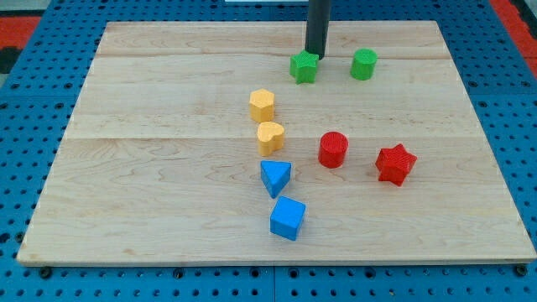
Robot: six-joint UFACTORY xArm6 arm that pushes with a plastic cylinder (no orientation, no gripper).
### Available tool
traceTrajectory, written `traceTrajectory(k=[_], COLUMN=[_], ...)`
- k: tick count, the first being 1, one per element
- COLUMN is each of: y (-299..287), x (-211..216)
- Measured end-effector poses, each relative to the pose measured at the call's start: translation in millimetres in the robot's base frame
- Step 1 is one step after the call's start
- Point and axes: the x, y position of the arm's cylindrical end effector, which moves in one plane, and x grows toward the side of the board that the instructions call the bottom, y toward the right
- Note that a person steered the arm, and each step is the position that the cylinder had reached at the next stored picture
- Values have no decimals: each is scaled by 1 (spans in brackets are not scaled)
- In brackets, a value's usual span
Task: Place the red star at the top right side of the red circle
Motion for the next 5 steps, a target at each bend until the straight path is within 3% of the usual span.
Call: traceTrajectory(k=[1,2,4,5], y=[42,79,226,129], x=[49,127,238,281])
